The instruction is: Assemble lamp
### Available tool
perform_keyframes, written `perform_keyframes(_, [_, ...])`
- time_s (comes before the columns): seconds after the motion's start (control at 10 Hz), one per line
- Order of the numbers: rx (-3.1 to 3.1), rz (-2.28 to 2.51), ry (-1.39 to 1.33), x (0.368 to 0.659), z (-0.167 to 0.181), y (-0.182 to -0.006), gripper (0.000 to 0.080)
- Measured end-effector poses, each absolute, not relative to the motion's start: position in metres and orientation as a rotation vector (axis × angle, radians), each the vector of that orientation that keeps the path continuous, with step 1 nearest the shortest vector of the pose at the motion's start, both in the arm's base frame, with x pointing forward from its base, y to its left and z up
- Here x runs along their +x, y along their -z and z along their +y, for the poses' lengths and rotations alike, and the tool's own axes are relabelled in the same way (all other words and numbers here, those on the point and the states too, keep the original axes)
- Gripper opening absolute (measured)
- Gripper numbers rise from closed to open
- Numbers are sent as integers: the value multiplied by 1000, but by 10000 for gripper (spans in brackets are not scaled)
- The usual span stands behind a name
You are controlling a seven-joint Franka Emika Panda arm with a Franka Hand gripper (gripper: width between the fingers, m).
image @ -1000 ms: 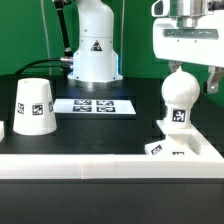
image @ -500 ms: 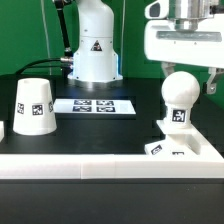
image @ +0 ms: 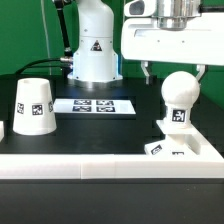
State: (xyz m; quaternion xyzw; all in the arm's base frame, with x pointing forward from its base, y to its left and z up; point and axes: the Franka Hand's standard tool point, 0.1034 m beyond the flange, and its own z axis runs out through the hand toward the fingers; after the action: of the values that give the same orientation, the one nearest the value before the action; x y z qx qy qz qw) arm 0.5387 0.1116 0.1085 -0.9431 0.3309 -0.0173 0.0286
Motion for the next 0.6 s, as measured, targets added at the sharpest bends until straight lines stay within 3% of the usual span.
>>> perform_keyframes(0.3, [-2936, 964, 61, 540, 93, -108, 698])
perform_keyframes(0.6, [-3085, 405, 124, 530, 41, -101, 698])
